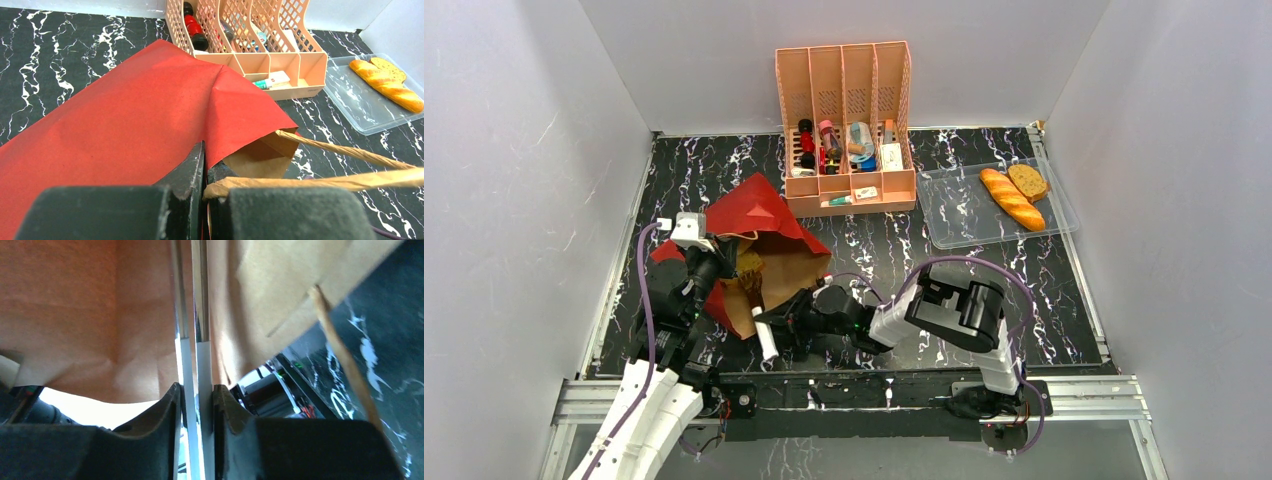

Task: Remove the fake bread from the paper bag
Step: Take out the fake bread from the paper bag.

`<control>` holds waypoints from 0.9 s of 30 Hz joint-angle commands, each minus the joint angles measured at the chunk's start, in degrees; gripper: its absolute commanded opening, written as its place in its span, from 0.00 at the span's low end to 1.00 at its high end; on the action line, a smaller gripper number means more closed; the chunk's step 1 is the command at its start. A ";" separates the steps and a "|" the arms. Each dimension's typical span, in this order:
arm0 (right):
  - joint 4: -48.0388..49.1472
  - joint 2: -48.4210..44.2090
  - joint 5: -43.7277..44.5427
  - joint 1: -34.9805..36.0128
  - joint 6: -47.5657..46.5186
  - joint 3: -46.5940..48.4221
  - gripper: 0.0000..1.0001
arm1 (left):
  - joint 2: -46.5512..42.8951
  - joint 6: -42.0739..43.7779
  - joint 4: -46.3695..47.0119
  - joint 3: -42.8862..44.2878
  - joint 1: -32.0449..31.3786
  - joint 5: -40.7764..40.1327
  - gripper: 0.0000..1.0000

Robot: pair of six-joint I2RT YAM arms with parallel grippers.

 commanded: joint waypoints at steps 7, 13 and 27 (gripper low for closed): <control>2.38 0.72 -0.45 -1.20 0.20 1.28 0.00 | -0.30 -0.18 1.07 0.51 -0.12 -0.06 0.00; 1.50 -4.33 0.87 -0.65 -1.94 -2.08 0.00 | 0.88 -0.23 0.42 0.80 -0.09 -2.03 0.00; -4.72 -18.62 5.07 2.65 -6.71 -9.08 0.00 | 3.09 -0.11 -0.47 1.45 -0.10 -4.93 0.00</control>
